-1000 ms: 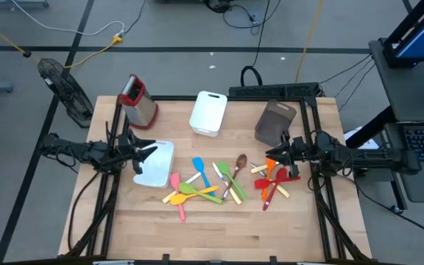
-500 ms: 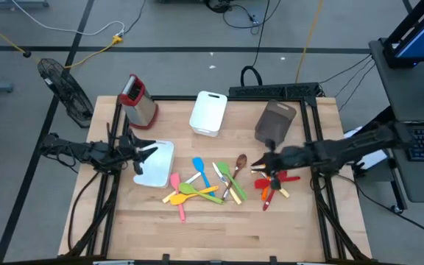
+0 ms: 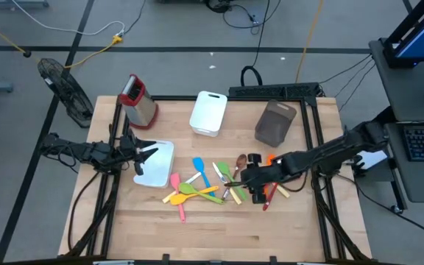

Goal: Pick & Place Kitchen Items
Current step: Put the green spatula into the black bin

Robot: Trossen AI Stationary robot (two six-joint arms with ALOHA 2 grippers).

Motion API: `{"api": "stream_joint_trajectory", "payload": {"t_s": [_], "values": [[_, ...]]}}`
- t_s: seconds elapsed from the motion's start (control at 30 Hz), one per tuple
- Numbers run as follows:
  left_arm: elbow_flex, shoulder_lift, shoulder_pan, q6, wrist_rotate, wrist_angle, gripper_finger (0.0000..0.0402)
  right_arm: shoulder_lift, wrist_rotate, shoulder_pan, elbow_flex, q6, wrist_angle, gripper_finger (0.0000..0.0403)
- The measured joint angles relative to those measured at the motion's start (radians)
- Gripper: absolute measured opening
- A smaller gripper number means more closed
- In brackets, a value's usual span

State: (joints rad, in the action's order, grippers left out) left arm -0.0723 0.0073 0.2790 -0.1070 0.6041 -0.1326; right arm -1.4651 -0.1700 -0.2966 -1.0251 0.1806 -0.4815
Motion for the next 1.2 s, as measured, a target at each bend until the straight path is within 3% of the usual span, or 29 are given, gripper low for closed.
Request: {"api": "stream_joint_trajectory", "payload": {"t_s": [0.23, 0.57, 0.77, 1.2], "values": [[0.000, 0.000, 0.000, -0.001, 0.000, -0.001, 0.0141, -0.074, -0.012, 0.009, -0.055, 0.117, -0.043, 0.0235], [0.000, 0.000, 0.000, -0.002, 0.000, 0.000, 0.0141, -0.144, 0.018, 0.016, -0.057, 0.330, -0.072, 0.0232], [0.000, 0.000, 0.000, -0.001, 0.000, 0.001, 0.0141, -0.198, 0.018, 0.034, -0.057, 0.353, -0.065, 0.0232], [0.000, 0.000, 0.000, -0.001, 0.000, 0.000, 0.0141, -0.210, 0.139, 0.081, -0.057, 0.393, -0.004, 0.0231]]}}
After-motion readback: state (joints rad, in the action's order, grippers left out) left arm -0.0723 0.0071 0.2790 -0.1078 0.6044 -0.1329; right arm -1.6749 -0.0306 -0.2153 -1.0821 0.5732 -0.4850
